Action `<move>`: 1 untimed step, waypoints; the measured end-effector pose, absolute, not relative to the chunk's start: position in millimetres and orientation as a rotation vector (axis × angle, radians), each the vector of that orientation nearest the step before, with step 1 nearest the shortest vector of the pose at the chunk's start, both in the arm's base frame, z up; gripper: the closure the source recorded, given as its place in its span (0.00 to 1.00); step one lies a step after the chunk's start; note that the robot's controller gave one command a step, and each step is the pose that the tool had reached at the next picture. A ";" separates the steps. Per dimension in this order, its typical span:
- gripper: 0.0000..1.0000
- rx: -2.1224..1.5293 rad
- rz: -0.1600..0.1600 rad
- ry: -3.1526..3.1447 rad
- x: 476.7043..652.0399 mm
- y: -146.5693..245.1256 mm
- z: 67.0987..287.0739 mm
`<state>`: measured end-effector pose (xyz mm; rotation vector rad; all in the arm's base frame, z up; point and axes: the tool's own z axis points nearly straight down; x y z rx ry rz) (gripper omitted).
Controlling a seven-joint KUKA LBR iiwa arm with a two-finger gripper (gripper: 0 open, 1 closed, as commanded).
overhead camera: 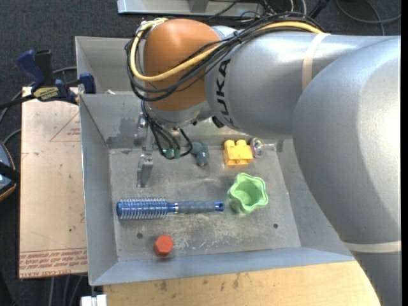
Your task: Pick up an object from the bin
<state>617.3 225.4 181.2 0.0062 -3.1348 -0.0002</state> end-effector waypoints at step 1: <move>0.00 0.279 -0.006 -3.137 556.7 198.6 72.6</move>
Offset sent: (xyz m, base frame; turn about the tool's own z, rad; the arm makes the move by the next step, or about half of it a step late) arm -0.0629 -0.0283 -0.1112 -0.1742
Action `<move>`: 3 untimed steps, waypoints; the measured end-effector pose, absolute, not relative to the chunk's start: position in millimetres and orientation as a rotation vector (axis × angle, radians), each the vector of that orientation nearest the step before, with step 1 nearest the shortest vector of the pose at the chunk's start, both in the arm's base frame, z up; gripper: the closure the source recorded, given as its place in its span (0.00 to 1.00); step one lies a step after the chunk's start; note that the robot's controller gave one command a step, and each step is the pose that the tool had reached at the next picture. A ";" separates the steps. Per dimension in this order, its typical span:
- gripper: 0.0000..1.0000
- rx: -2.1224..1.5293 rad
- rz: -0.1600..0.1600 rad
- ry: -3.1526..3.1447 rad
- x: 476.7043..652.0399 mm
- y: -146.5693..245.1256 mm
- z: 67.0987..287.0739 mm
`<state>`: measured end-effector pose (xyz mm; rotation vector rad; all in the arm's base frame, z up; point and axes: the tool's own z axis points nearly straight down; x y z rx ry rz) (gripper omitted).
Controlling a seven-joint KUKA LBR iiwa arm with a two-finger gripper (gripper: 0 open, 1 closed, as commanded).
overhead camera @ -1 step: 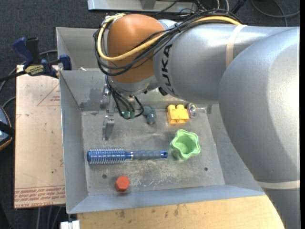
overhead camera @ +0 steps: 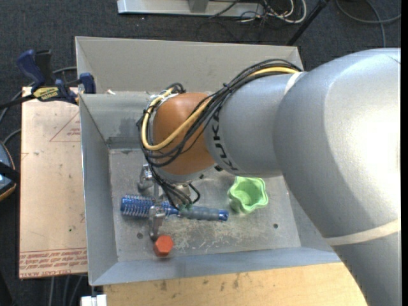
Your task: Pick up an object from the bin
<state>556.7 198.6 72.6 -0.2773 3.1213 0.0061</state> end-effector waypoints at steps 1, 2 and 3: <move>0.00 -0.165 0.004 3.136 537.4 211.1 101.0; 0.00 -0.173 0.002 3.135 543.5 198.4 99.8; 0.00 -0.062 0.011 3.131 537.3 191.2 73.9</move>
Offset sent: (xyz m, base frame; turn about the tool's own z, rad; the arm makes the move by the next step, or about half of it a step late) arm -0.0192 0.0109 0.0274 0.0744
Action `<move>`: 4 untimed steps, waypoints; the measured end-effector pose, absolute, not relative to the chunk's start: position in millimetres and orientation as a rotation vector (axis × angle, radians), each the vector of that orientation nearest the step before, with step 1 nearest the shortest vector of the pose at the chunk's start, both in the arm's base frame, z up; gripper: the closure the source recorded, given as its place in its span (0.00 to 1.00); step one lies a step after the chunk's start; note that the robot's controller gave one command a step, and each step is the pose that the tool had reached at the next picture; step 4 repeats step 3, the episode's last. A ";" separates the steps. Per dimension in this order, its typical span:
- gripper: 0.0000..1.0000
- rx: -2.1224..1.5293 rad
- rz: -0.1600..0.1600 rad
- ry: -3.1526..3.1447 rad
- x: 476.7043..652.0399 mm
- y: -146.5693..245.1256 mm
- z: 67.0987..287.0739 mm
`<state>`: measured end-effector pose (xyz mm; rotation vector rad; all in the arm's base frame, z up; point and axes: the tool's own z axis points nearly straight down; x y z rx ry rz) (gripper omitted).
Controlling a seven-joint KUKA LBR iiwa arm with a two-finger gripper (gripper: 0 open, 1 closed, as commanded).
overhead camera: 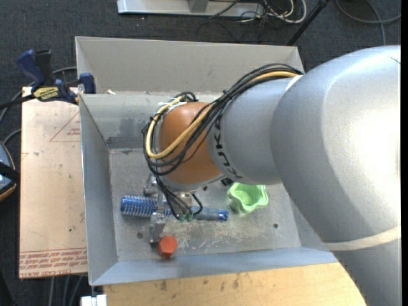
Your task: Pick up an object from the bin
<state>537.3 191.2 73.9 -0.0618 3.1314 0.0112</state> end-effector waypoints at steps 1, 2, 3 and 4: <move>0.00 -0.062 0.006 3.137 538.6 192.8 75.7; 1.00 -0.061 0.009 3.132 540.3 193.1 77.7; 1.00 -0.060 0.005 3.137 541.0 193.6 114.1; 1.00 -0.060 0.005 3.137 541.0 193.6 114.1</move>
Offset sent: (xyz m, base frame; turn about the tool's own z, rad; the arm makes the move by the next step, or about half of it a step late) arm 0.0000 0.0000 0.0000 0.0000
